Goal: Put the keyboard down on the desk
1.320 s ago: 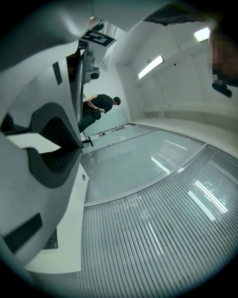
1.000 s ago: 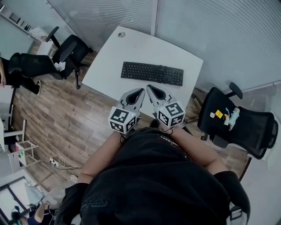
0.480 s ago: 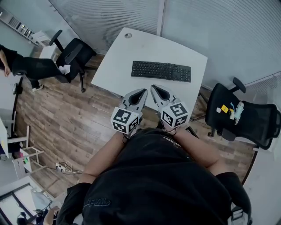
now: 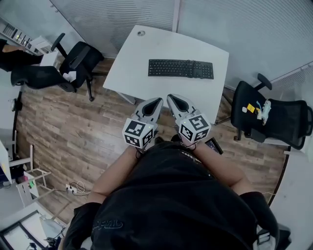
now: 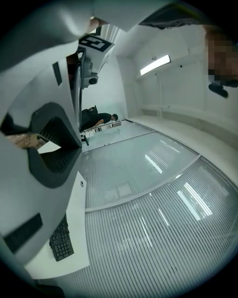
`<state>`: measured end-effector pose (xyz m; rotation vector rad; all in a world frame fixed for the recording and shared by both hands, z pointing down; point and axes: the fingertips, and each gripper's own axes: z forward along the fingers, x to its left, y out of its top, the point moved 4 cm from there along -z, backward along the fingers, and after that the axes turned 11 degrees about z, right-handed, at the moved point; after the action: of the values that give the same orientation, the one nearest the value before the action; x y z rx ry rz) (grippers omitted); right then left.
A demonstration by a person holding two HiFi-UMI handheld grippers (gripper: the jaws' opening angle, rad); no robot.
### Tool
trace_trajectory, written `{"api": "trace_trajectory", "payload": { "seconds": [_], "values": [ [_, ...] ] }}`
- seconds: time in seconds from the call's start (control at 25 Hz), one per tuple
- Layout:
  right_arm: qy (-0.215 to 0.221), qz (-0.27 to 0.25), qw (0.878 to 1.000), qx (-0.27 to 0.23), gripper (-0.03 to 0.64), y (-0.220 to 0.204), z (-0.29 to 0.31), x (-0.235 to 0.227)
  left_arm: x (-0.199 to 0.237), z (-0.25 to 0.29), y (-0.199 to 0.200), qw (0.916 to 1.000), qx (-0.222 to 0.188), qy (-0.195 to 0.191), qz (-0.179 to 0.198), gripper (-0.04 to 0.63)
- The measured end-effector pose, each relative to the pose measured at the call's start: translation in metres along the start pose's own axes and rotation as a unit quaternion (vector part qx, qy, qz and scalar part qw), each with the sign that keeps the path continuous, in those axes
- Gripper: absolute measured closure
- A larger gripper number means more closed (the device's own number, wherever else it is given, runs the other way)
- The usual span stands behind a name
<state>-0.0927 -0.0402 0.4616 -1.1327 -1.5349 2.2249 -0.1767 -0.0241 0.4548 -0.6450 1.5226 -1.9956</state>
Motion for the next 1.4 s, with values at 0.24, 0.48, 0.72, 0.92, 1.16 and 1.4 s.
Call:
{"api": "trace_trajectory", "payload": {
  "seconds": [0.24, 0.48, 0.72, 0.92, 1.16, 1.4],
  "values": [
    [-0.015, -0.002, 1.000, -0.006, 0.595, -0.012, -0.021, 0.012, -0.015, -0.011, -0.008, 0.9998, -0.001, -0.019, -0.006, 0.580],
    [-0.027, -0.016, 0.999, -0.015, 0.595, -0.007, -0.046, 0.011, -0.037, -0.008, 0.000, 0.9993, -0.015, -0.034, 0.001, 0.580],
    [-0.026, -0.018, 0.999, -0.023, 0.595, -0.001, -0.072, -0.001, -0.066, 0.009, 0.008, 0.9988, -0.021, -0.043, 0.007, 0.580],
    [-0.032, -0.019, 0.999, -0.028, 0.595, 0.008, -0.112, -0.020, -0.102, 0.024, 0.016, 0.9987, -0.022, -0.045, 0.008, 0.580],
    [-0.031, -0.003, 0.999, -0.031, 0.595, 0.009, -0.151, -0.042, -0.143, 0.039, 0.017, 0.9988, -0.015, -0.044, 0.012, 0.580],
    [-0.022, -0.004, 0.999, -0.028, 0.595, 0.001, -0.186, -0.050, -0.180, 0.043, 0.012, 0.9993, -0.009, -0.035, 0.008, 0.580]
  ]
}}
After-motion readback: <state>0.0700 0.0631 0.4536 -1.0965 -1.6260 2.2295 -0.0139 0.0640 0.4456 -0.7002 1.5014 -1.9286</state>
